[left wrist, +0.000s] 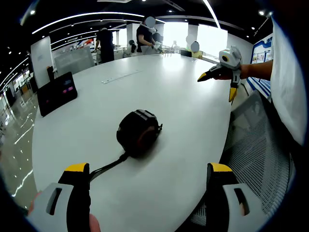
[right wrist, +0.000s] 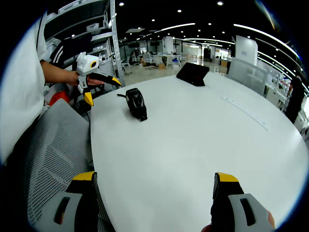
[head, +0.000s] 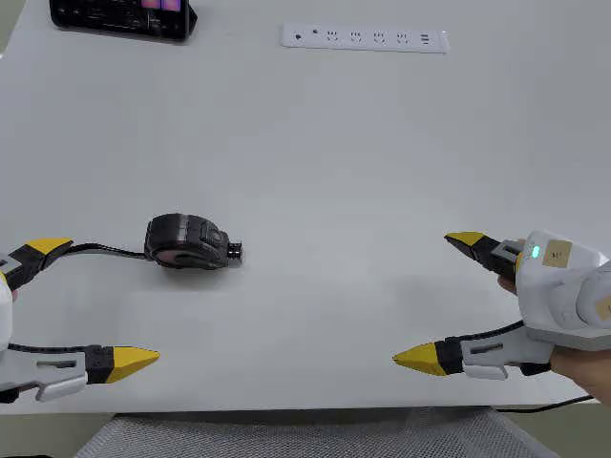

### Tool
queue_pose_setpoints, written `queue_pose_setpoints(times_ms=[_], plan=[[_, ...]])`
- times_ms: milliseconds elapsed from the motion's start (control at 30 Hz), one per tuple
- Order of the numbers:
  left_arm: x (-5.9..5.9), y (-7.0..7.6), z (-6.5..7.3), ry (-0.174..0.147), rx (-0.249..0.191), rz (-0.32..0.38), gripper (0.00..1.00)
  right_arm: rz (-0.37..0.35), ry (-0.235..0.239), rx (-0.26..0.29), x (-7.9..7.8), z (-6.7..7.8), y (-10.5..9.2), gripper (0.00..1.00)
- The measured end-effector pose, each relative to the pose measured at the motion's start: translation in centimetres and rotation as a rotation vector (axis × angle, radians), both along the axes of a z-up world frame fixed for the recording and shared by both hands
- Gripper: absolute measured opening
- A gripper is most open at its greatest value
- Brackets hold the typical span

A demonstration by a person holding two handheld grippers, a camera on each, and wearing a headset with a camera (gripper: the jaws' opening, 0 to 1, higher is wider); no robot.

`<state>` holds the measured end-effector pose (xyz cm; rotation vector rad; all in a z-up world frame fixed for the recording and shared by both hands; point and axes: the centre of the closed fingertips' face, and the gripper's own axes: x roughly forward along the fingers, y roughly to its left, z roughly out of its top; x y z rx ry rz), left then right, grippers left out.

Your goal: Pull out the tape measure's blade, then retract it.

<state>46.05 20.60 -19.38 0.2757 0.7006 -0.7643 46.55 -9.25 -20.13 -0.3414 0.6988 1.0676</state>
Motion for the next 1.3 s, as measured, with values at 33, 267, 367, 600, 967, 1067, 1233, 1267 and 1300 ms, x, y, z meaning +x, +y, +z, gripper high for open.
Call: queue_pose_setpoints(times_ms=[33, 267, 367, 600, 967, 1067, 1233, 1267, 1300], plan=[[0.0, 0.0, 0.0, 0.001, -0.001, 0.000, 0.99, -0.002, -0.002, 0.001, 0.0, 0.1, 0.0, 0.99], [0.3, 0.2, -0.2, 0.006, 0.002, 0.003, 0.99, -0.006, -0.005, 0.002, 0.4, 0.0, -0.2, 0.99], [0.2, -0.2, -0.1, 0.007, -0.013, -0.005, 0.99, 0.003, -0.004, -0.003, 0.6, -0.3, -0.2, 0.99], [0.0, -0.1, -0.5, 0.024, -0.006, -0.019, 0.99, -0.005, 0.012, 0.007, 0.7, -0.2, 0.0, 0.97], [0.4, -0.2, -0.4, 0.032, -0.007, -0.032, 0.99, -0.002, 0.008, -0.001, 0.7, -0.2, 0.3, 0.97], [0.3, -0.4, -0.3, 0.032, -0.005, -0.048, 0.99, 0.001, 0.006, -0.009, 0.8, -0.3, 0.2, 0.98], [0.8, 0.1, -0.3, 0.023, 0.004, -0.046, 0.99, 0.005, 0.004, -0.001, 0.8, -0.3, 0.7, 0.98], [0.9, 0.1, -0.2, 0.022, 0.001, -0.042, 0.99, 0.011, 0.007, -0.001, 0.8, -0.3, 0.7, 0.98], [1.0, 0.1, -0.2, 0.022, 0.001, -0.043, 0.99, 0.013, 0.006, -0.001, 0.9, -0.4, 0.8, 0.98]])
